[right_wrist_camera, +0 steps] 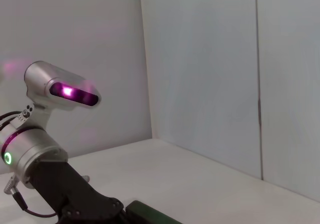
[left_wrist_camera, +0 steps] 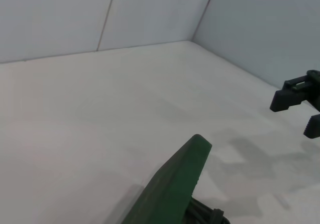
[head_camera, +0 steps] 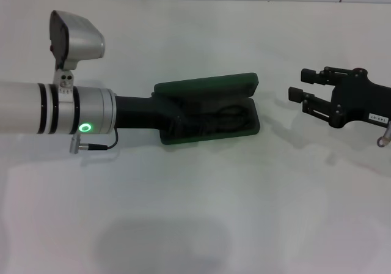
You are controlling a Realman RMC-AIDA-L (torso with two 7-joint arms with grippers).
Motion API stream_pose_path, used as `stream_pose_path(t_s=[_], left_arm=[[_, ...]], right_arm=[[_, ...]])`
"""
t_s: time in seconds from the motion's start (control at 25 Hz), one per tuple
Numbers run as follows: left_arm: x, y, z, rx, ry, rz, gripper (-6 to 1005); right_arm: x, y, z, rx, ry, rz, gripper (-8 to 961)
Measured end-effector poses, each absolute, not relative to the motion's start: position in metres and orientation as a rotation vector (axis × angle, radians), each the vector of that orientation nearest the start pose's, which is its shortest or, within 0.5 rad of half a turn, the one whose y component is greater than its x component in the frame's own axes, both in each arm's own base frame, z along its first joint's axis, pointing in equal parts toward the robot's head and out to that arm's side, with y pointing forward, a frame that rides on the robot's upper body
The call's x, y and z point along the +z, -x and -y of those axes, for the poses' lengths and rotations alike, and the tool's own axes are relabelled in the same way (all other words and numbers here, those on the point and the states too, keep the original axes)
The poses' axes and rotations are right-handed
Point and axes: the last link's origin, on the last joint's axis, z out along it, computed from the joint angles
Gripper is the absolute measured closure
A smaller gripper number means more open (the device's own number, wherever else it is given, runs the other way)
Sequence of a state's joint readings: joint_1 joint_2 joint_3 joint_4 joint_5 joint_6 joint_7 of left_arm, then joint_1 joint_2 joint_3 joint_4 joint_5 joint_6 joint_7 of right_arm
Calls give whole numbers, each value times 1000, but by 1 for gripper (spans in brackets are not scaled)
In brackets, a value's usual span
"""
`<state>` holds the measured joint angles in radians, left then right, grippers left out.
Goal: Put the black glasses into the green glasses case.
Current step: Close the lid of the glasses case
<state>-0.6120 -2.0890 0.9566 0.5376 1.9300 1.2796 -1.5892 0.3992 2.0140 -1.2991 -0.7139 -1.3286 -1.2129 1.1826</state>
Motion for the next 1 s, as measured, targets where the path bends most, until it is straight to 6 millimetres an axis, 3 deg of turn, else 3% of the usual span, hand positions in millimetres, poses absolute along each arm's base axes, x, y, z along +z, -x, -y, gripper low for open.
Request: stream_pose_path(t_s=[0.44,0.48,0.68,0.88,1.0], left_arm=[[-38,231,-337,-669,2871,774,380],[-28,222,-342,-768,2835,740,380],[-18,213,-369,-810,2680,762,380],[-23,206,-403,-629,2587,862,379],[-29,206,-411,-515,2570,886,379]], right_arm=[[-9,-247,-344,764,2533,-380,522],[-9,-247,-343,765,2532,-381,522],[-9,-247,-343,770,2527,-388,522],[-9,-250,-341,770,2522,-400,522],[-10,-252,-340,769,2521,-409,522]])
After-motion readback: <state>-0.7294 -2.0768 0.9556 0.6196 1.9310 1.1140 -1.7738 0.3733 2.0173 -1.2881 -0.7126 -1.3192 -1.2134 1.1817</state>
